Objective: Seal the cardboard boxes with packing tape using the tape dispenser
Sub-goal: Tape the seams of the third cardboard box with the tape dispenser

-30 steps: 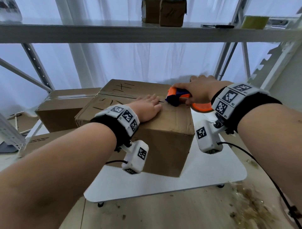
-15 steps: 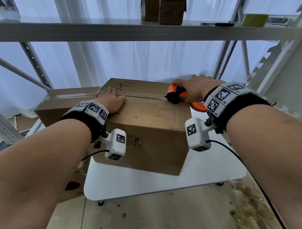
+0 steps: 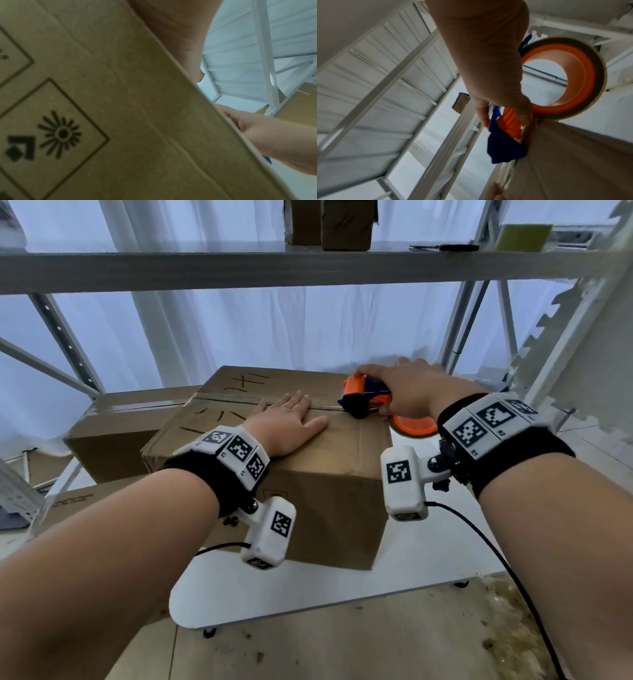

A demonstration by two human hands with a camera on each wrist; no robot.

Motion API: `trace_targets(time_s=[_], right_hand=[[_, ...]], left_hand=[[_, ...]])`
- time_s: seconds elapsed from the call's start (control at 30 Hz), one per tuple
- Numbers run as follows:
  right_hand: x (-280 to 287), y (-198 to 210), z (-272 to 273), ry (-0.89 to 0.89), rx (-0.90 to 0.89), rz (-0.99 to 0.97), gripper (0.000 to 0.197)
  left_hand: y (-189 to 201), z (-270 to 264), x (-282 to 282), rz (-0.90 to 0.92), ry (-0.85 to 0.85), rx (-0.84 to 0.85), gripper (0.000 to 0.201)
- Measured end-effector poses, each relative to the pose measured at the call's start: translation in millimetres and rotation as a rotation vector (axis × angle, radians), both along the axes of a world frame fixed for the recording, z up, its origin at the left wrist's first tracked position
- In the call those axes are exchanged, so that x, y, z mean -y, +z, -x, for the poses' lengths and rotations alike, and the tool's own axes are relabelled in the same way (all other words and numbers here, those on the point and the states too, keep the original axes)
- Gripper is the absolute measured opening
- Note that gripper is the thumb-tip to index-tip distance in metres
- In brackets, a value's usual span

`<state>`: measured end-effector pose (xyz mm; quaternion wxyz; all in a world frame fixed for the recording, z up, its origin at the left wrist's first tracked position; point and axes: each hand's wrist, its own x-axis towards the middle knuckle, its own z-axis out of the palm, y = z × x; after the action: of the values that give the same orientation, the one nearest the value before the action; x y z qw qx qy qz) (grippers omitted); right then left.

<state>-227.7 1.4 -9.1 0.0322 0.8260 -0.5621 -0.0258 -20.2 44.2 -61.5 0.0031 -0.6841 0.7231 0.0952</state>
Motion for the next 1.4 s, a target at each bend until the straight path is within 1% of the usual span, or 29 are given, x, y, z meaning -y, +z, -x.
trace_targets(time_s=[0.1,0.23,0.33,0.53,0.73,0.87,1.0,1.1,1.23,1.33,1.4], right_hand=[[-1,9,-7,0.081,0.016,-0.015,0.069],[-1,31,-13,0.177,0.173,-0.073,0.067],[-1,36,-13,0.2,0.183,-0.053,0.064],[2,18,7,0.185,0.259,-0.181,0.063],[6,9,18,0.169,0.267,-0.209,0.063],[8,-3,23,0.18,0.272,-0.188,0.069],[8,-11,25,0.15,0.234,-0.145,0.074],[8,-13,26,0.128,0.22,-0.136,0.075],[6,-17,28,0.121,0.262,-0.123,0.075],[6,-21,30,0.114,0.296,-0.105,0.074],[5,-23,30,0.117,0.332,-0.105,0.073]], left_hand=[[0,-12,-1,-0.023,-0.006,0.007,0.072],[0,-21,-2,-0.041,-0.018,0.015,0.07],[1,-20,-3,-0.043,-0.018,0.007,0.069],[3,-17,-6,-0.051,-0.01,0.023,0.07],[5,-12,-5,-0.061,-0.015,0.032,0.067],[6,-7,-4,-0.076,-0.006,0.057,0.065],[8,-2,-5,-0.096,0.006,0.022,0.064],[9,2,-7,-0.106,-0.003,0.01,0.071],[10,8,-8,-0.091,-0.008,0.016,0.079],[15,14,-10,-0.052,0.012,-0.057,0.074],[17,16,-11,-0.024,0.05,-0.109,0.068]])
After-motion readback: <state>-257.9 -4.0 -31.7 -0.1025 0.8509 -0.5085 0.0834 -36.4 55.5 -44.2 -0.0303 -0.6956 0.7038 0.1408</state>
